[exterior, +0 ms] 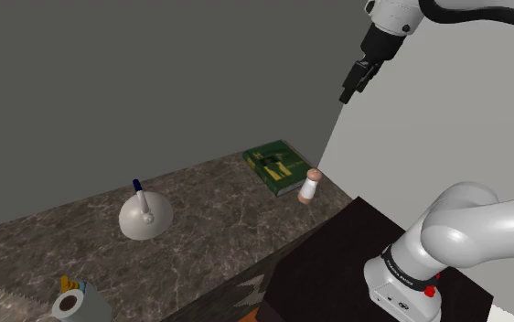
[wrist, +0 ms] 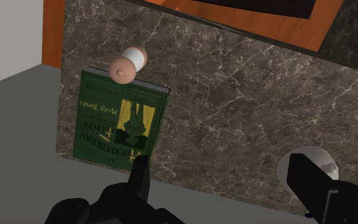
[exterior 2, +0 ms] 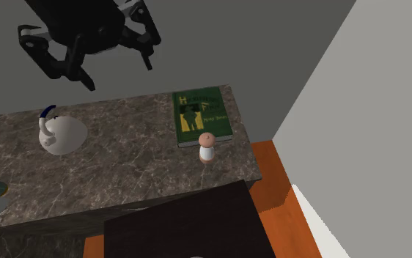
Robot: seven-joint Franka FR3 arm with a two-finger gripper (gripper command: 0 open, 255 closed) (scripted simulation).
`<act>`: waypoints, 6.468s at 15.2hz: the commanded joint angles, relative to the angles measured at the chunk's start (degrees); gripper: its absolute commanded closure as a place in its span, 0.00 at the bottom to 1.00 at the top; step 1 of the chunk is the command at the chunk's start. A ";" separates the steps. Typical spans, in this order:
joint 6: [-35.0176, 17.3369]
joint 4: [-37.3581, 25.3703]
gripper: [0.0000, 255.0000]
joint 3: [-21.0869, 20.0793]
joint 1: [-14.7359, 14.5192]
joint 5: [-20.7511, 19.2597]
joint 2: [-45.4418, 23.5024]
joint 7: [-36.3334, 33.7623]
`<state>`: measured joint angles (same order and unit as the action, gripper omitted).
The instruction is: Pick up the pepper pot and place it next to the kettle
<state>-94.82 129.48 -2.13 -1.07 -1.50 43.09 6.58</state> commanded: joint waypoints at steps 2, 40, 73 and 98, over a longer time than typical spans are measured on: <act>-1.67 1.88 0.00 0.32 0.11 -0.35 0.09 0.44; -72.88 22.25 0.00 13.55 11.46 -22.78 -52.78 5.38; -67.21 22.46 1.00 12.02 12.64 -19.37 -46.82 9.19; -44.50 18.76 1.00 11.13 11.34 -13.37 -27.68 15.63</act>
<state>-140.29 148.59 9.06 10.35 -15.04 14.80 22.07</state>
